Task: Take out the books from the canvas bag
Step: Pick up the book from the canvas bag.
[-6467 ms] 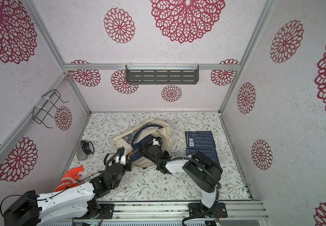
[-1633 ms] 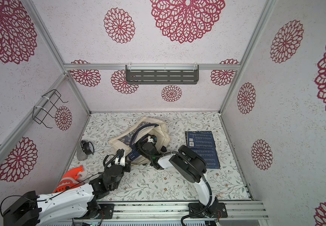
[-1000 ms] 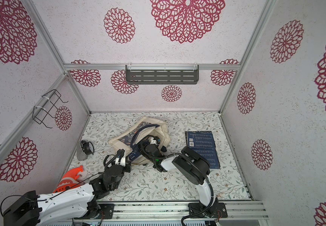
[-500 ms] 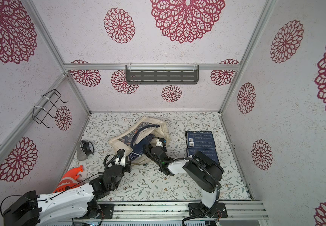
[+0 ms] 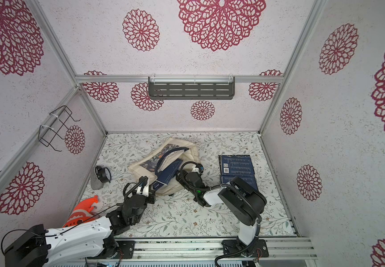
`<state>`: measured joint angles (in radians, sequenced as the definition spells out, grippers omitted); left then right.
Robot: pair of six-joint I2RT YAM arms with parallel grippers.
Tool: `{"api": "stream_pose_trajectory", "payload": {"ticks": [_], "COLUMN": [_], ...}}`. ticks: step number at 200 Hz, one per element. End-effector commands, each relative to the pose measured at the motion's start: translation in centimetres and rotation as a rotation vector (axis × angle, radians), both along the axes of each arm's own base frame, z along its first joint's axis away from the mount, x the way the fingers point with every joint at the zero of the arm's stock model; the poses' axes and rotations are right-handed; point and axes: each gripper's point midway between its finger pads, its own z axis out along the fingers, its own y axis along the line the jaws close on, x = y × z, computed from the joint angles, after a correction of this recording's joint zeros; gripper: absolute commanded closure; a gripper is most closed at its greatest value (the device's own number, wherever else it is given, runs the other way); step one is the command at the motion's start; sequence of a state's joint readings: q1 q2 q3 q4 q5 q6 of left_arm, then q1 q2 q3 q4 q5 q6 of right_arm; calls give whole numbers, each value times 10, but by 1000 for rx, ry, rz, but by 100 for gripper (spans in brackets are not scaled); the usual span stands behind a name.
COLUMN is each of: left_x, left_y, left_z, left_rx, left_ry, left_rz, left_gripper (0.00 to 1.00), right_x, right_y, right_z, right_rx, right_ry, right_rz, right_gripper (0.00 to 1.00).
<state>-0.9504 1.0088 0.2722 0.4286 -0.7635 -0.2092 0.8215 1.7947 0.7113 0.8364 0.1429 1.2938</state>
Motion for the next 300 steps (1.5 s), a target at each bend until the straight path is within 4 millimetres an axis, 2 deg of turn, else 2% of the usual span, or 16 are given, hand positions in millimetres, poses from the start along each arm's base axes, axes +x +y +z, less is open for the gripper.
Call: {"api": "stream_pose_trajectory", "payload": {"ticks": [1, 34, 67, 89, 116, 145, 177, 219, 272, 300], "left_x": [2, 2, 2, 3, 7, 15, 19, 17, 17, 20], "left_y": [-13, -13, -12, -7, 12, 31, 55, 83, 82, 70], "left_z": [25, 25, 25, 25, 23, 17, 13, 10, 8, 6], "left_rx": [-69, -67, -68, -64, -36, -30, -58, -134, -162, -164], "left_ry": [-57, -58, -60, -65, -77, -60, -52, -50, -54, -29], "left_rz": [-31, -30, -27, -4, 101, 181, 269, 336, 318, 266], "left_gripper": [100, 100, 100, 100, 100, 100, 100, 100, 100, 100], "right_x": [12, 21, 26, 28, 23, 11, 0, -15, -34, -45], "right_y": [17, 31, 37, 38, 37, 36, 30, 22, 14, 11], "right_z": [32, 20, 10, 15, 21, 18, 16, 33, 60, 71], "right_rx": [76, 77, 100, 108, 59, 50, 71, 88, 124, 126], "right_ry": [-90, -66, -59, -92, -141, -158, -163, -201, -256, -268], "right_rz": [25, 41, 38, 33, 28, 25, 13, 7, 11, 21], "right_gripper": [46, 48, 55, 67, 85, 94, 98, 99, 100, 100]}}
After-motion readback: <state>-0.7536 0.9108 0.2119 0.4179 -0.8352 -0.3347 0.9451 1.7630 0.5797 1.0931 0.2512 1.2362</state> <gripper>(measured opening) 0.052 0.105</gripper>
